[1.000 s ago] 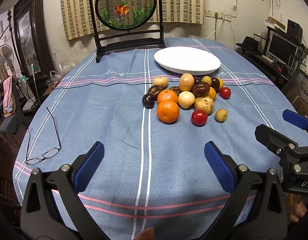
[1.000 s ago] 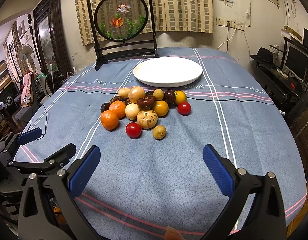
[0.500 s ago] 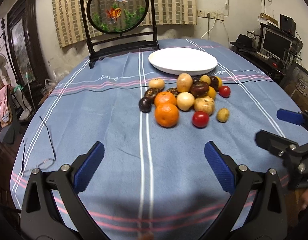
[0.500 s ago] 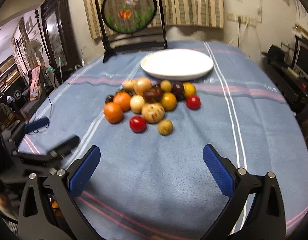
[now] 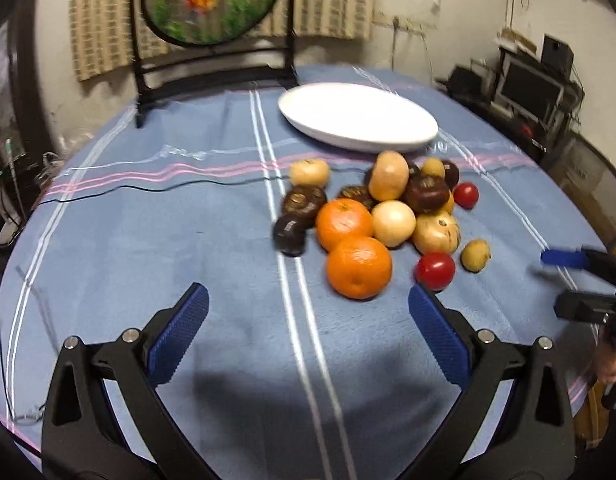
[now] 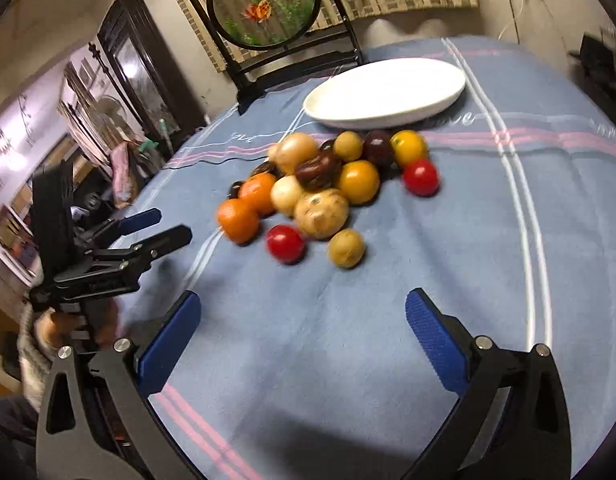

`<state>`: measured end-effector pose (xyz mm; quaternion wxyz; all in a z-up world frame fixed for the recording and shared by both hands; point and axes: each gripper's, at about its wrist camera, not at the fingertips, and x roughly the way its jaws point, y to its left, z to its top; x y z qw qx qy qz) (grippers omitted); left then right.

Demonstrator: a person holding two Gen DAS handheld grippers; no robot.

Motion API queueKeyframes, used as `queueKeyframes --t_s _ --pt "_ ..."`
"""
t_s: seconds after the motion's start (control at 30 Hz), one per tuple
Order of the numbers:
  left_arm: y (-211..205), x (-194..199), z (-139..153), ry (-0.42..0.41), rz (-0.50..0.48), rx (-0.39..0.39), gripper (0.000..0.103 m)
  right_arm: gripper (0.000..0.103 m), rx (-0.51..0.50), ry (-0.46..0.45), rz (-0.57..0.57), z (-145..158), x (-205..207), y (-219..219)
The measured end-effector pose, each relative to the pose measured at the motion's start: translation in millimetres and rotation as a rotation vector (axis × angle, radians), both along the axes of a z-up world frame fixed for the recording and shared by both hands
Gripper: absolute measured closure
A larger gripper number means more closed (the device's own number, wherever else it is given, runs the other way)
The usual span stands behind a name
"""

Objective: Organize fruits
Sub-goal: 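Grasp the orange with the left tool while the right tool grasps a small yellow fruit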

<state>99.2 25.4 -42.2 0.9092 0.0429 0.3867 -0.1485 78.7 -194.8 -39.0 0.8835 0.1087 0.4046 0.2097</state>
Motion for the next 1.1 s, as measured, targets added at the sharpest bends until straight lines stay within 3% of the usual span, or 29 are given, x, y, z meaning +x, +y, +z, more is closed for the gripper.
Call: queueKeyframes --t_s 0.07,0.2,0.23,0.27,0.33,0.5,0.6,0.67,0.7,0.87,0.97,1.1 --pt "-5.3 7.6 -4.0 0.015 -0.016 0.01 0.002 0.001 -0.045 -0.037 -0.006 3.0 4.2 0.3" --pt "-16.2 21.5 -14.5 0.051 -0.061 0.011 0.002 0.001 -0.121 -0.023 0.04 2.3 22.4 5.6" --pt "-17.5 23.1 -14.6 0.052 -0.068 0.01 0.002 0.006 -0.141 -0.024 0.048 2.1 24.2 7.9" --pt "-19.9 24.8 -14.7 0.049 -0.071 0.011 0.002 0.018 -0.161 -0.031 0.056 3.1 27.9 10.0" --pt "-21.4 27.3 -17.0 0.05 -0.085 0.004 0.002 0.028 -0.179 -0.034 0.057 0.2 35.7 9.4" --pt "-26.0 34.9 -22.1 0.073 -0.113 -0.025 0.002 0.03 -0.186 -0.014 0.1 -11.1 46.8 16.9" --pt "-27.4 39.8 -22.3 0.08 -0.132 -0.046 0.014 0.043 -0.194 -0.011 0.128 -14.5 50.3 22.5" --pt "-31.4 43.8 -25.0 0.103 -0.158 -0.056 0.036 0.052 -0.183 -0.004 0.13 -15.5 53.3 23.8" --pt "-33.2 44.9 -26.8 0.117 -0.17 -0.06 0.04 0.053 -0.18 0.002 0.131 -16.3 54.5 24.5" --pt "-30.6 51.3 -31.5 0.155 -0.18 -0.098 0.045 0.053 -0.158 0.038 0.133 -22.1 57.0 23.1" --pt "-29.3 52.3 -33.5 0.163 -0.181 -0.103 0.054 0.062 -0.155 0.06 0.138 -24.9 58.3 23.2" --pt "-30.2 48.2 -33.8 0.163 -0.183 -0.091 0.057 0.07 -0.154 0.076 0.126 -26.9 59.2 20.7"
